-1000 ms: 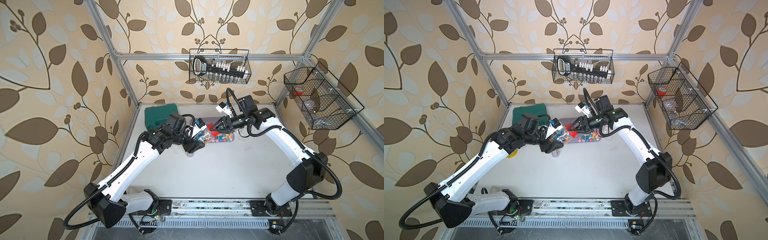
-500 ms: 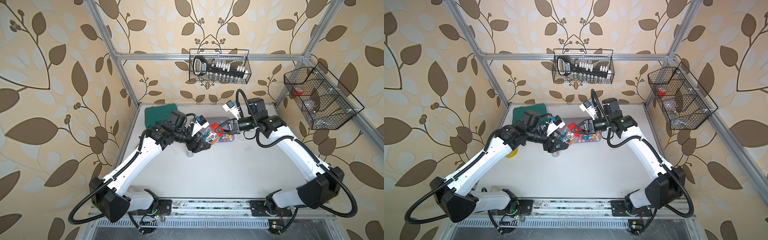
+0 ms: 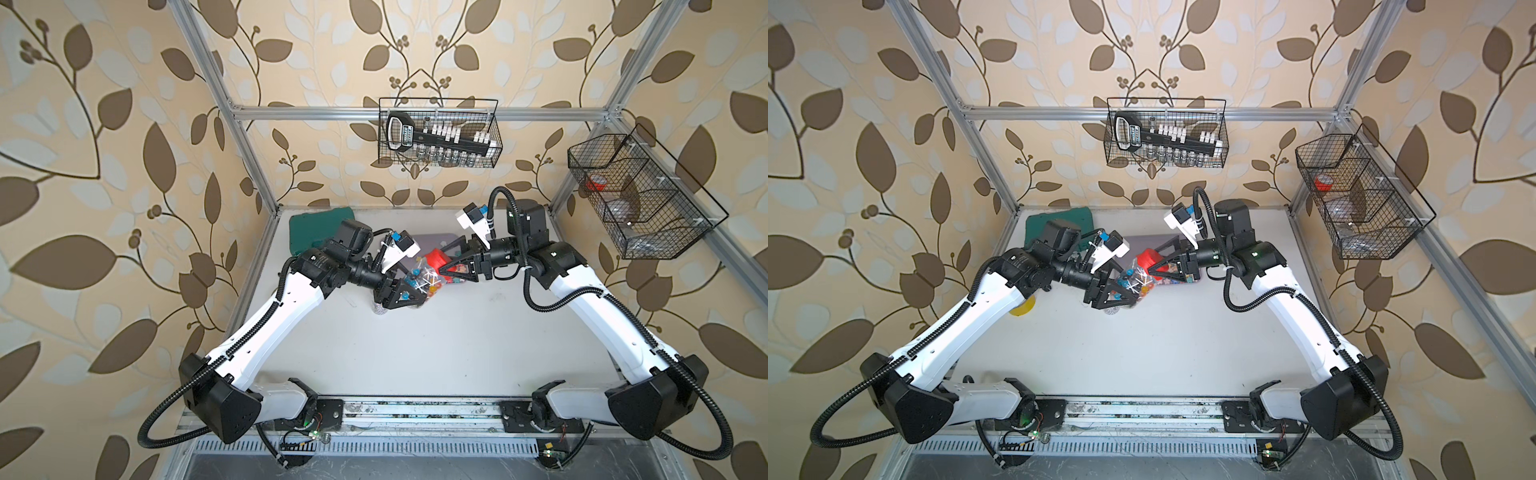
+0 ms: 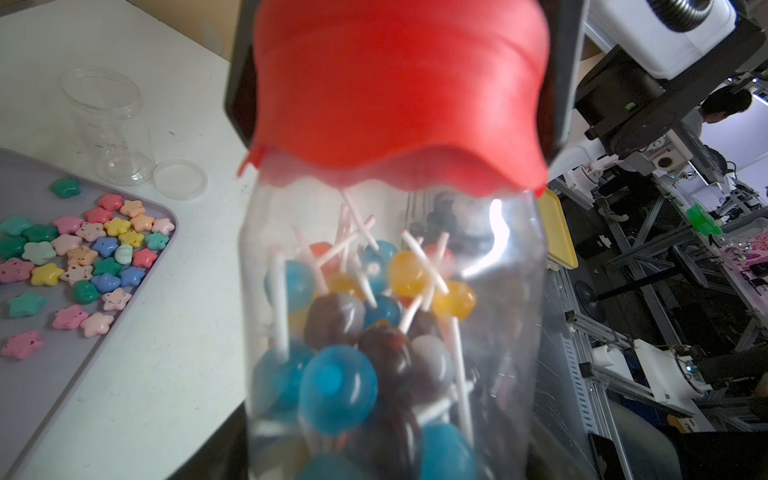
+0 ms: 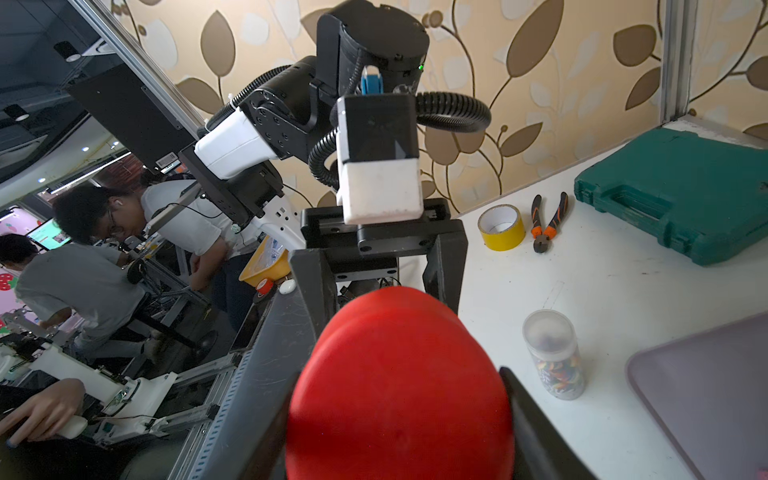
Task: Pour the candies out of the jar
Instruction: Unscrew the lid from the jar.
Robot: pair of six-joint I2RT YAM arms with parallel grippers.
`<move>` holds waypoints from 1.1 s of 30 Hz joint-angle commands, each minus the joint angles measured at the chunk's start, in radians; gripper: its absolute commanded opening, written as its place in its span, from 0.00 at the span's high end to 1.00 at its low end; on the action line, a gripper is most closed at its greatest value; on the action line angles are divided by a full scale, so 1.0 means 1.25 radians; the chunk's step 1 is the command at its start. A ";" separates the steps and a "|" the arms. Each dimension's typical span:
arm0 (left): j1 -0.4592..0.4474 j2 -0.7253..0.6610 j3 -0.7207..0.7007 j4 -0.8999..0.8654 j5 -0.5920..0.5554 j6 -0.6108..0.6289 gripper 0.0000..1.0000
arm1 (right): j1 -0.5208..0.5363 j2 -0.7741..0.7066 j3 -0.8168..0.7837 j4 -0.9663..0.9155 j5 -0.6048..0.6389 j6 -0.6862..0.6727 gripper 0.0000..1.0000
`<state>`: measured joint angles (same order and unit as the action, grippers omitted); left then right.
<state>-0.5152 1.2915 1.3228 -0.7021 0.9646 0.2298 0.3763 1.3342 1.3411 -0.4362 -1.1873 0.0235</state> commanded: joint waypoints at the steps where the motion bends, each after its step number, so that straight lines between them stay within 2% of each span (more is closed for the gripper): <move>1: 0.023 0.005 0.055 0.077 -0.003 -0.045 0.33 | 0.020 -0.016 -0.015 -0.017 -0.061 -0.049 0.40; 10: 0.028 -0.008 0.038 0.049 -0.011 -0.019 0.32 | 0.003 -0.025 0.004 -0.018 -0.047 -0.027 0.38; 16: 0.028 -0.004 0.043 0.036 0.003 -0.015 0.32 | -0.009 -0.027 0.010 -0.017 -0.043 -0.027 0.25; 22: 0.029 -0.008 0.031 0.043 0.005 -0.011 0.31 | -0.025 -0.037 0.023 -0.017 -0.025 -0.019 0.17; 29: 0.029 -0.015 0.028 0.034 0.003 -0.001 0.30 | -0.062 -0.055 0.032 -0.014 -0.006 0.012 0.12; 33: 0.029 -0.021 0.026 0.024 -0.040 0.020 0.30 | -0.070 -0.055 0.048 -0.009 0.018 0.055 0.11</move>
<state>-0.4889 1.2926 1.3273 -0.6884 0.9302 0.2291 0.2928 1.2762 1.3575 -0.4519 -1.1820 0.0540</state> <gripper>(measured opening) 0.717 0.886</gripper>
